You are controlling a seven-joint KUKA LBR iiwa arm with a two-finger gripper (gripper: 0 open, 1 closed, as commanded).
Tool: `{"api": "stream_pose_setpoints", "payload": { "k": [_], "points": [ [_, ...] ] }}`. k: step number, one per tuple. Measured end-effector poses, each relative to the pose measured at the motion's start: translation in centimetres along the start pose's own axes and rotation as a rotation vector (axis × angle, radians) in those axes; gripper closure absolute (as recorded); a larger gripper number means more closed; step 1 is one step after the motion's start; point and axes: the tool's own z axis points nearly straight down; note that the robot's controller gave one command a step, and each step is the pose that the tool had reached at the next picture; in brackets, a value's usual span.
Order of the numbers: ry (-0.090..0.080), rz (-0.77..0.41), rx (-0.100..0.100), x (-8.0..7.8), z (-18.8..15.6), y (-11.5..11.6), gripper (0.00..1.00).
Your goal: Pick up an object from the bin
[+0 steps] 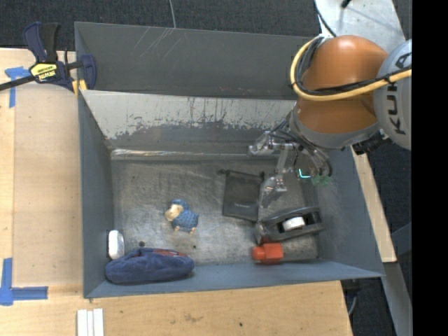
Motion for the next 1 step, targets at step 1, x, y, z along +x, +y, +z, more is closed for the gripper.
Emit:
{"api": "stream_pose_setpoints", "payload": {
  "k": [1],
  "points": [
    [-0.002, -0.293, 0.0, -4.29, 11.06, -2.71, 0.0]
  ]
}}
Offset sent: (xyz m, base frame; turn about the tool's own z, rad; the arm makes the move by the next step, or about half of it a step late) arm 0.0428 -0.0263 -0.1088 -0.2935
